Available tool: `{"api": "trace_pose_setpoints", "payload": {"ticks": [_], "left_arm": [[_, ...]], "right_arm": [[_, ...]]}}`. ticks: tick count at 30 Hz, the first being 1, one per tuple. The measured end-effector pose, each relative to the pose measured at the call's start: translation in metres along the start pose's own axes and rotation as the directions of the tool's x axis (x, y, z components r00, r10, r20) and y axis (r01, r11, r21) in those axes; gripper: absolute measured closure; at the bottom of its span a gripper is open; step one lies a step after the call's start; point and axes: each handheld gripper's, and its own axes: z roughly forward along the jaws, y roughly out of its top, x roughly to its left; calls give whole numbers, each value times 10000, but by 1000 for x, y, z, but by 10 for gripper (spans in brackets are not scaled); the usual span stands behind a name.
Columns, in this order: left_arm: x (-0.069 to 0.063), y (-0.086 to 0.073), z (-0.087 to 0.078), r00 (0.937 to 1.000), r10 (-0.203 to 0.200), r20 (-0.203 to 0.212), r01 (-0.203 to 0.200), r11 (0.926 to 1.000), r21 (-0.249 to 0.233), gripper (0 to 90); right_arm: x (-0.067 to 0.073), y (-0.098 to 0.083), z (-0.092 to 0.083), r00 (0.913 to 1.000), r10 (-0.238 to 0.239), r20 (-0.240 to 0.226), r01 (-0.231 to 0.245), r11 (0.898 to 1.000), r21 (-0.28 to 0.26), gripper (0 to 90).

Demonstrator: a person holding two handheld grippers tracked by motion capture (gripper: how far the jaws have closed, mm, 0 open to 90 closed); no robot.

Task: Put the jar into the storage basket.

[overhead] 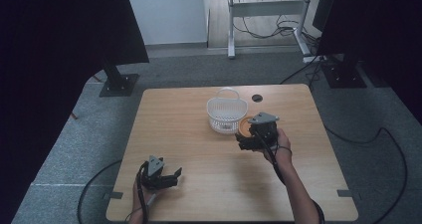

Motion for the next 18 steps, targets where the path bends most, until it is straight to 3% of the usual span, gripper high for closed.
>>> {"api": "trace_pose_setpoints", "payload": {"ticks": [18], "left_arm": [[0,0,0,10000,-7,23,7,10000,11,126]], "right_arm": [[-2,22,19,9999,-116,-42,116,9998,142,90]]}}
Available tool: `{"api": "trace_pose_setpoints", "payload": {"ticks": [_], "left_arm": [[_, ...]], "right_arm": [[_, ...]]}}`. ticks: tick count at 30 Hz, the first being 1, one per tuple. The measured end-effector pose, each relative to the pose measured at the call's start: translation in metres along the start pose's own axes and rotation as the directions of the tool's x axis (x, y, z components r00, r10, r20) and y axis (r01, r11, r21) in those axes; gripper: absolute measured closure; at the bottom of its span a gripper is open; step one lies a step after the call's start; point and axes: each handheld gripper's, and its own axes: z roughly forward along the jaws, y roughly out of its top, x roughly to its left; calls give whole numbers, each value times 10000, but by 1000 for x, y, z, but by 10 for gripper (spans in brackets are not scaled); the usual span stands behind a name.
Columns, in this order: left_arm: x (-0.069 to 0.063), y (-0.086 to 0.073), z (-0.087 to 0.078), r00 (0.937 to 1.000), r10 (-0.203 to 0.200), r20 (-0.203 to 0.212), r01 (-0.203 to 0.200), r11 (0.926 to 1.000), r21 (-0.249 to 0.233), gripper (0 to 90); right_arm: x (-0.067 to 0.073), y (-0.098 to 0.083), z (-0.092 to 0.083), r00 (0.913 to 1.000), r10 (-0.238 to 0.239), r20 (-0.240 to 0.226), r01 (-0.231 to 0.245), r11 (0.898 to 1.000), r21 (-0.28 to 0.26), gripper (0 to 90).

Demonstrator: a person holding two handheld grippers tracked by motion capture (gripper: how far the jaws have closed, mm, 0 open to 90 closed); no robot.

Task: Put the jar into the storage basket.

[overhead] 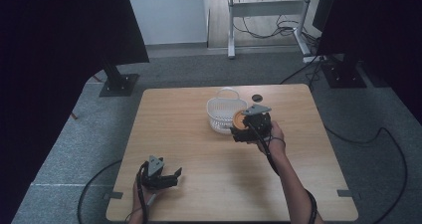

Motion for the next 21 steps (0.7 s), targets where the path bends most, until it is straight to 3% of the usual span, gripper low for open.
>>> {"api": "trace_pose_setpoints", "payload": {"ticks": [21], "left_arm": [[-1,0,1,9999,153,13,-153,9999,54,124]], "right_arm": [[-3,21,29,10000,-42,26,42,9997,251,90]]}}
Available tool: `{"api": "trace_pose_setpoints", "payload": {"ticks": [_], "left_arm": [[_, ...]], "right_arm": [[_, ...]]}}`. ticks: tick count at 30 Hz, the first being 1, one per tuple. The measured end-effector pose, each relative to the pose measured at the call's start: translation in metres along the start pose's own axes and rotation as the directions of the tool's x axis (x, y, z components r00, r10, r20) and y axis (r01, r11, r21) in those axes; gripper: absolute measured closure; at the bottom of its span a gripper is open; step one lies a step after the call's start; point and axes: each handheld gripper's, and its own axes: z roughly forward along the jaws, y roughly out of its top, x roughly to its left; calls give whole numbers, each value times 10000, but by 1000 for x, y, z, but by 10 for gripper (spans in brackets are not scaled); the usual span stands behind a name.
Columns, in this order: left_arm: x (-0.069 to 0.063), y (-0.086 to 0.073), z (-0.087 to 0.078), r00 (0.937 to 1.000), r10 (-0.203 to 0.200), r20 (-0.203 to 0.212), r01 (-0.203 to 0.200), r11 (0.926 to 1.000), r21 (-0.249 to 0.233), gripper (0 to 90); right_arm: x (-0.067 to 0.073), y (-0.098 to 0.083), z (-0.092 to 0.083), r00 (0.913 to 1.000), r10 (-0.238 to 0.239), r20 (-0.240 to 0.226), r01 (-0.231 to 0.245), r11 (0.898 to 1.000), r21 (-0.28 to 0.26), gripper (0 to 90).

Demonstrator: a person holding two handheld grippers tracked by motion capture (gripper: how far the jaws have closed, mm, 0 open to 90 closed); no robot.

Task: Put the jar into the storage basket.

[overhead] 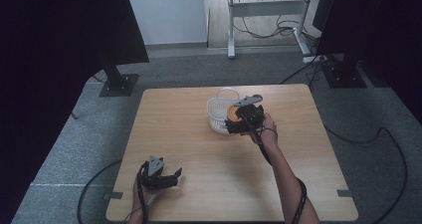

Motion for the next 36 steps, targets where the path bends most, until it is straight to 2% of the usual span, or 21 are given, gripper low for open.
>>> {"api": "trace_pose_setpoints", "payload": {"ticks": [6,15,18,36], "left_arm": [[0,0,1,10000,62,-50,-61,9999,94,125],[0,0,1,10000,52,-14,-52,9999,93,125],[1,1,1,10000,64,-8,-64,9999,104,124],[1,1,2,10000,79,14,-79,9999,101,125]], "right_arm": [[1,3,10,9998,-121,-146,123,9999,105,90],[1,12,21,9999,-109,-100,111,9998,173,90],[1,15,23,9999,67,-138,-65,9999,137,90],[-4,29,42,9994,264,235,-272,9991,325,90]]}}
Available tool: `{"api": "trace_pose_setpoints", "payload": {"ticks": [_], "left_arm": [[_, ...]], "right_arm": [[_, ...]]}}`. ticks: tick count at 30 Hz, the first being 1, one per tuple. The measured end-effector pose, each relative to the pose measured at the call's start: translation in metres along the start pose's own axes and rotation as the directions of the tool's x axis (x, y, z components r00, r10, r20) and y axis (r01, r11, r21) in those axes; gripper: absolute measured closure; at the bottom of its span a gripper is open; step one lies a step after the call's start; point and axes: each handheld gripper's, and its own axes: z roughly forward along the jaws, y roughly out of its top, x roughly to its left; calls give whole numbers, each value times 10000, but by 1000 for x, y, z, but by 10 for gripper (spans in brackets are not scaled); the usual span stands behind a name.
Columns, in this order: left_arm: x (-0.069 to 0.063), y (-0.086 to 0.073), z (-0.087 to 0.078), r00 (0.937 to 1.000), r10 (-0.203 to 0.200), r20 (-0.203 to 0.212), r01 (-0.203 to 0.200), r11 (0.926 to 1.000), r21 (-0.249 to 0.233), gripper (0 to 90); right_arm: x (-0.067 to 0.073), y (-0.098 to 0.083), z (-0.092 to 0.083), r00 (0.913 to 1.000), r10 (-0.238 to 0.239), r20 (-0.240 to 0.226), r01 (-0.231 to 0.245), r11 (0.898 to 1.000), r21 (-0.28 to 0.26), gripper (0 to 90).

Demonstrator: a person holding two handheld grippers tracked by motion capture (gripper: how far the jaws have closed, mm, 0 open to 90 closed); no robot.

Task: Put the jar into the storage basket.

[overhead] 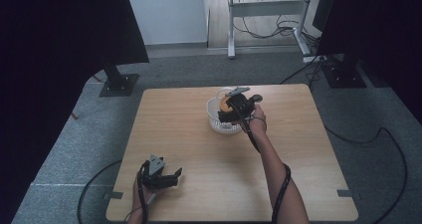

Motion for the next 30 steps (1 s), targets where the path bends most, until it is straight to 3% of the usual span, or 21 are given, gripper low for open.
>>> {"api": "trace_pose_setpoints", "payload": {"ticks": [16,30], "left_arm": [[0,0,1,10000,63,17,-63,10000,49,125],[0,1,2,10000,81,10,-82,9999,78,125]], "right_arm": [[-3,8,15,9993,3,374,-11,9998,196,90],[-9,4,37,9969,355,705,-396,9976,568,90]]}}
